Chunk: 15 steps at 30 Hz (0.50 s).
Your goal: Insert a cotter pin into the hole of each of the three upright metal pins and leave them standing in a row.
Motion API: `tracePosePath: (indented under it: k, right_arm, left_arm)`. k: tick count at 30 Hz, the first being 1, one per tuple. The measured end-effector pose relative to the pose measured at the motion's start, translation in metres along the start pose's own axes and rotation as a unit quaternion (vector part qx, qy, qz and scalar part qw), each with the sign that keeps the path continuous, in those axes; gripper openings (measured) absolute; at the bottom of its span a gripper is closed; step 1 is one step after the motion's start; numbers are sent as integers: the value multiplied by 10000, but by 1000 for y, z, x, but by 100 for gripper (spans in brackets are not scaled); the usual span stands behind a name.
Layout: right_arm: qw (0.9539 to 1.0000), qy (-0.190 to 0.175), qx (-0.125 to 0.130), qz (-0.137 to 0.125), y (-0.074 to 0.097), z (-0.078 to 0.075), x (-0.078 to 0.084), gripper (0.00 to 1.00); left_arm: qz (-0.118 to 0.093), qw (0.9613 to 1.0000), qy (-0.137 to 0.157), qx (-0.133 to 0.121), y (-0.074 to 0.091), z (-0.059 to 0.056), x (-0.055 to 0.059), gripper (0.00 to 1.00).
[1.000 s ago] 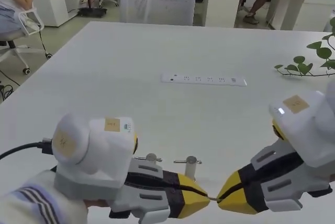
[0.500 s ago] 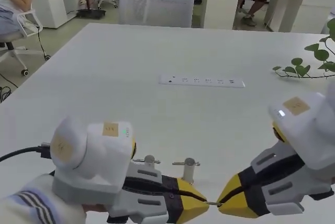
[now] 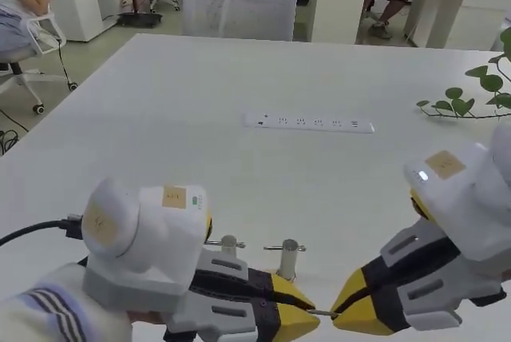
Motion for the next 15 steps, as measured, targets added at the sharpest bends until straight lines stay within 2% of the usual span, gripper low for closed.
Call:
tracePosePath:
  k: [3,7,15]
  right_arm:
    - [10000,0,2,21,-1,0,0,2]
    - [10000,5,7,59,-2,-1,0,2]
    - [9999,-56,67,129,-6,-2,0,2]
  left_arm:
    - [31,10000,-15,-69,1,1,2,15]
    - [6,9999,-3,-103,4,2,3,17]
    - [19,9985,-189,-509,22,14,6,30]
Point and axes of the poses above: the centre of the closed fingertips' face, and the gripper's own axes: y roughly backward along the fingers, z roughly to its left, x roughly out of its underside, the point moved 6 cm from there along y, roughly backward along the fingers, and after that the axes turned 4 degrees about y, right-handed, at the moved point
